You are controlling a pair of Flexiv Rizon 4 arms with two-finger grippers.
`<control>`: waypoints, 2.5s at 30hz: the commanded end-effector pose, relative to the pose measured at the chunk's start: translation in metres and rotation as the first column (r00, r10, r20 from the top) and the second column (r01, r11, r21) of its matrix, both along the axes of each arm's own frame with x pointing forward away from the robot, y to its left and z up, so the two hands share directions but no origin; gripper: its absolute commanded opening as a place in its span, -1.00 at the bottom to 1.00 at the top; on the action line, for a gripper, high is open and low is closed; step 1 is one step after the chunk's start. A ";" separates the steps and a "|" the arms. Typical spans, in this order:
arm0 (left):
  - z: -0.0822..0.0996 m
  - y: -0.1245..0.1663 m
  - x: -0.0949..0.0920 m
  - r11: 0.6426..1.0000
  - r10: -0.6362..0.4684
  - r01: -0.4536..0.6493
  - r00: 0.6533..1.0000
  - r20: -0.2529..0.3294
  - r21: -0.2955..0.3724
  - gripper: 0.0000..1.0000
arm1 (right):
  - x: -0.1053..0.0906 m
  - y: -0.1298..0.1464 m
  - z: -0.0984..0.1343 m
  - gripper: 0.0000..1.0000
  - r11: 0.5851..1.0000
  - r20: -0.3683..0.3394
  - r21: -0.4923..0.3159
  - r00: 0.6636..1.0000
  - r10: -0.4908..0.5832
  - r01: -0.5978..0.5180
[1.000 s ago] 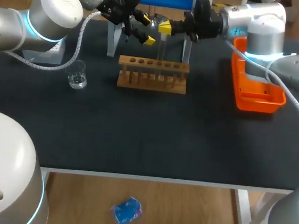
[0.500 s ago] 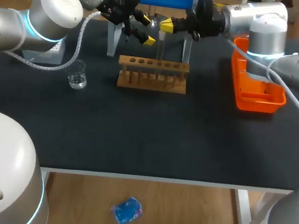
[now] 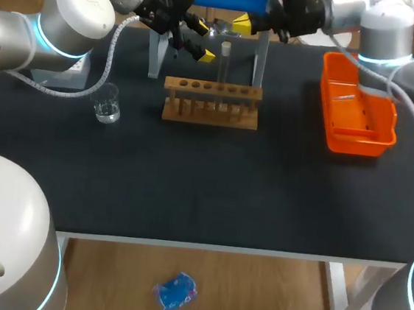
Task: Invert the test tube, pick up the pipette, mount the tip to pipette, aspirate from beaker and dispense into the tube, eject the tip, return the pipette, and cap with the stopper.
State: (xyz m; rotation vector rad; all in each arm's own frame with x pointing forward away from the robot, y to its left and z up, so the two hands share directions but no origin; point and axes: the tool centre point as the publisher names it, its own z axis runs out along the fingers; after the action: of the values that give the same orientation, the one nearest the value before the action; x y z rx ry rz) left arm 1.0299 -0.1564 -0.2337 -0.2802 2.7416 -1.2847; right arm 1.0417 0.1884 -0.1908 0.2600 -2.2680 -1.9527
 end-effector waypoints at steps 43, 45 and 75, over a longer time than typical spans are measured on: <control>0.009 0.012 -0.004 0.998 0.062 -0.062 0.998 -0.010 -0.008 1.00 | -0.051 -0.104 -0.005 1.00 0.843 0.078 -0.465 0.961 -0.265 0.270; 0.014 0.020 -0.007 0.995 0.096 -0.096 0.995 -0.018 -0.030 1.00 | -0.051 -0.113 -0.005 1.00 0.847 0.072 -0.447 0.955 -0.287 0.288; 0.034 0.110 -0.052 0.840 0.490 -0.509 0.860 -0.142 -0.187 1.00 | -0.103 -0.185 -0.003 1.00 0.868 -0.014 -0.143 0.876 -0.482 0.475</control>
State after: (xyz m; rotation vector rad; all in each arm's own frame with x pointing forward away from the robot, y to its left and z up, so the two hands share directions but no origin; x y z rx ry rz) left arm 0.9834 -0.0463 -0.2010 -1.0145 2.3449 -1.4369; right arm 0.9433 0.0028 -0.1927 -0.3848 -2.5980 -1.9327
